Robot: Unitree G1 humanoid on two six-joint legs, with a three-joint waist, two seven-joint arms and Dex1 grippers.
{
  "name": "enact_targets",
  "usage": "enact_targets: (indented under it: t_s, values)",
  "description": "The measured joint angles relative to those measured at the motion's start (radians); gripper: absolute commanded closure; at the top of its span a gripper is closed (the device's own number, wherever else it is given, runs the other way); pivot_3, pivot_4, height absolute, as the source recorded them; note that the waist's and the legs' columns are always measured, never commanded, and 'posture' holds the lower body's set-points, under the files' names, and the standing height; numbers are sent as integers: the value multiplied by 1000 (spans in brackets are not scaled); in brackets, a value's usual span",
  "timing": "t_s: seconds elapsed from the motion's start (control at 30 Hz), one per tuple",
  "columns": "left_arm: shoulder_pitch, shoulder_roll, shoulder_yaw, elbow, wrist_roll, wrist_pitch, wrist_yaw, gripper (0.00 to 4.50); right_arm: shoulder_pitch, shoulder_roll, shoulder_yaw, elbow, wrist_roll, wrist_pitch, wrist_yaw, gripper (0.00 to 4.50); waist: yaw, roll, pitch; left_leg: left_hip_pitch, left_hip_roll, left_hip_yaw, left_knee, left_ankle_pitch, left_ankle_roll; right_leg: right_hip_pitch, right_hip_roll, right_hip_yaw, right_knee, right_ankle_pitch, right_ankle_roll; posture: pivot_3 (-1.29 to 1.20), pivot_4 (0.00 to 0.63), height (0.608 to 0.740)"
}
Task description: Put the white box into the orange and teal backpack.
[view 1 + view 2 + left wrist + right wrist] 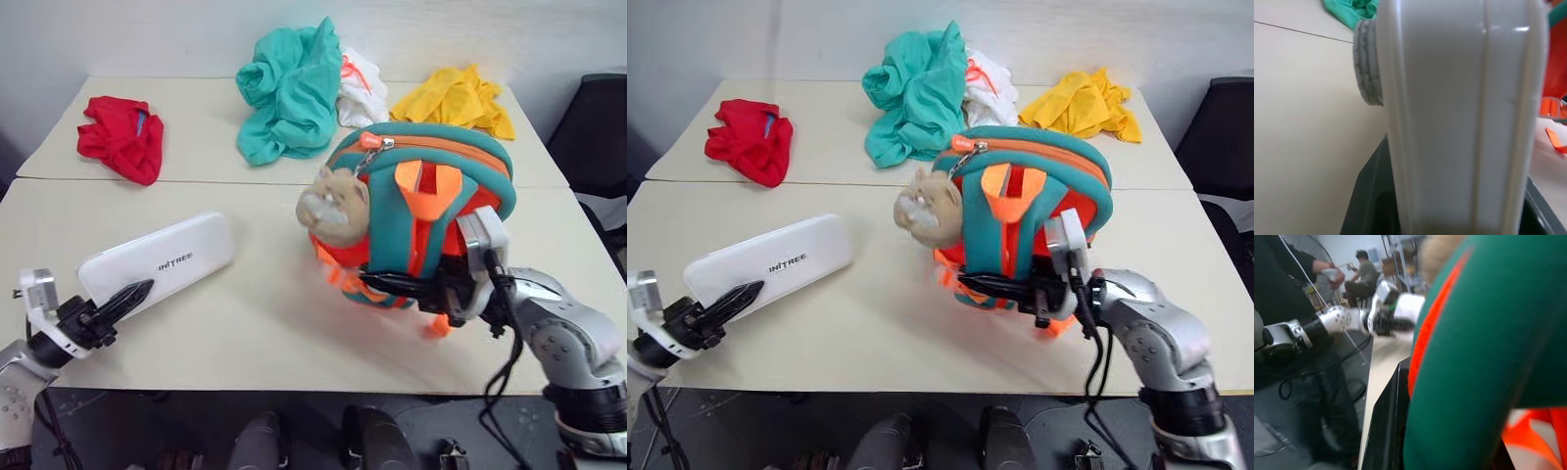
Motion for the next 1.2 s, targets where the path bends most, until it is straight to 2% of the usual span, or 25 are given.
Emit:
enact_targets:
  t_s: [0.2, 0.33, 0.5, 0.73, 1.03, 1.2]
  values:
    - [19, 24, 15, -292, -140, 89, 59, 3152, -4, -58, -26, 86, -26, 10, 45, 4465, 7, -1, 0, 2, 0, -1, 0, 1, -2, 0, -1, 0, 0, 0, 0, 0, 150, 740]
    - [-101, 56, -10, -378, -173, 104, 129, 3152, -25, -94, -31, 164, -55, 10, 95, 4465, 18, -1, 1, 2, 0, -1, 0, 2, -2, 0, 0, 0, 0, 0, 0, 0, 150, 740]
    - [-290, 60, -135, -355, -116, 59, 160, 3152, -58, -105, -33, 194, -72, 11, 130, 4465, 28, -1, 1, 1, -1, 1, 0, 2, -2, 0, 2, -1, 2, 0, 0, 0, 150, 740]
    - [-401, 112, -272, -269, -76, 53, 45, 3152, -71, -88, -28, 201, -99, 9, 133, 4465, 25, -2, 1, 1, 0, 3, 1, 3, -2, 0, 4, 0, 3, 0, 1, 0, 150, 740]
    - [-544, 85, -416, -127, 14, 4, -60, 3152, -60, -78, -31, 193, -101, 14, 133, 4465, 30, -2, 1, 0, -1, 2, 1, 4, -1, 0, 4, 0, 3, 1, 1, 0, 150, 740]
    - [-661, 85, -538, -68, 143, -80, -143, 3152, -56, -79, -32, 189, -101, 19, 135, 4465, 35, -2, 1, 0, -1, 3, 2, 4, 0, 0, 6, -3, 3, 1, 2, 0, 150, 740]
